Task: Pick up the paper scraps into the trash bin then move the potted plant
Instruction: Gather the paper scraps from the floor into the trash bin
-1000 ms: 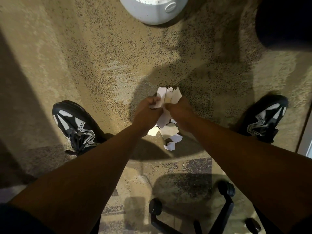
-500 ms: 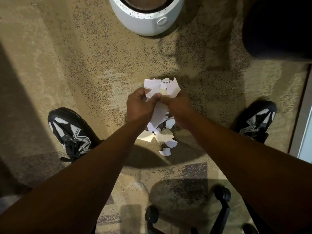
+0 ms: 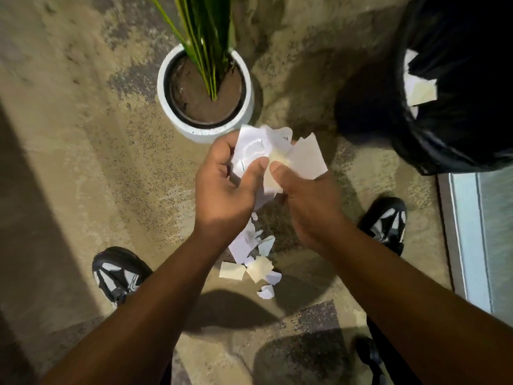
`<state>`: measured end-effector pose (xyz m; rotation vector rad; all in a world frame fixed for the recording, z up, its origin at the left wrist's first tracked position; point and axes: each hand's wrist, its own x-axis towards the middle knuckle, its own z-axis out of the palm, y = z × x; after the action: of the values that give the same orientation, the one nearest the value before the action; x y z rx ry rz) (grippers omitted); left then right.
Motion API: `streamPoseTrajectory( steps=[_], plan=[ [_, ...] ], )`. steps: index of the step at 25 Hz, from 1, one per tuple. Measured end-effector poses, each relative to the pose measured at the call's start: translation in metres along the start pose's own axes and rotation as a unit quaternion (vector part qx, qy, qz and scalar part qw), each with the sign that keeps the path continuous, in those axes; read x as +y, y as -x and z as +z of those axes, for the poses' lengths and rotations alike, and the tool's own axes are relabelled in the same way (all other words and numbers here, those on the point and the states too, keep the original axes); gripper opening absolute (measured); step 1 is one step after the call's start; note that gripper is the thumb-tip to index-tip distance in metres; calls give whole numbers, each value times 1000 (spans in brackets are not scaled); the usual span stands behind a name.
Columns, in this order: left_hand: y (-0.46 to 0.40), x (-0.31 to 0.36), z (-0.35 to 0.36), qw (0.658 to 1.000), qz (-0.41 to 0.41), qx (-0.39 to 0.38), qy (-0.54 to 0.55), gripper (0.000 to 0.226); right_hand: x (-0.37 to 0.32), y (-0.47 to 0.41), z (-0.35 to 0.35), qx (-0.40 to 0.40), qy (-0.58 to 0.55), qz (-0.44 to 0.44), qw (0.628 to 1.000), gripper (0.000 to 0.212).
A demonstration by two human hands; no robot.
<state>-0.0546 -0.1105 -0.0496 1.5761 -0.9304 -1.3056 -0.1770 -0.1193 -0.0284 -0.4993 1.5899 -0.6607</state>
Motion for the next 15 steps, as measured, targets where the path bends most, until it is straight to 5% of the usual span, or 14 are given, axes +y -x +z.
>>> streamPoseTrajectory(
  steps=[6, 8, 10, 12, 15],
  plan=[
    [-12, 133, 58, 986, 53, -148, 50, 35, -99, 67, -60, 100, -110, -66, 987, 17],
    [-23, 157, 86, 977, 72, -196, 43, 39, -117, 59, -79, 112, -119, -72, 984, 35],
    [-34, 172, 113, 968, 88, -232, 34, 35, -131, 43, -95, 99, -219, -116, 964, 21],
    [-43, 175, 139, 966, 69, -247, 30, 31, -143, 34, -111, 92, -267, -162, 946, 28],
    [-50, 165, 180, 972, 6, -231, 35, 27, -137, 20, -150, 119, -272, -127, 946, 28]
  ],
)
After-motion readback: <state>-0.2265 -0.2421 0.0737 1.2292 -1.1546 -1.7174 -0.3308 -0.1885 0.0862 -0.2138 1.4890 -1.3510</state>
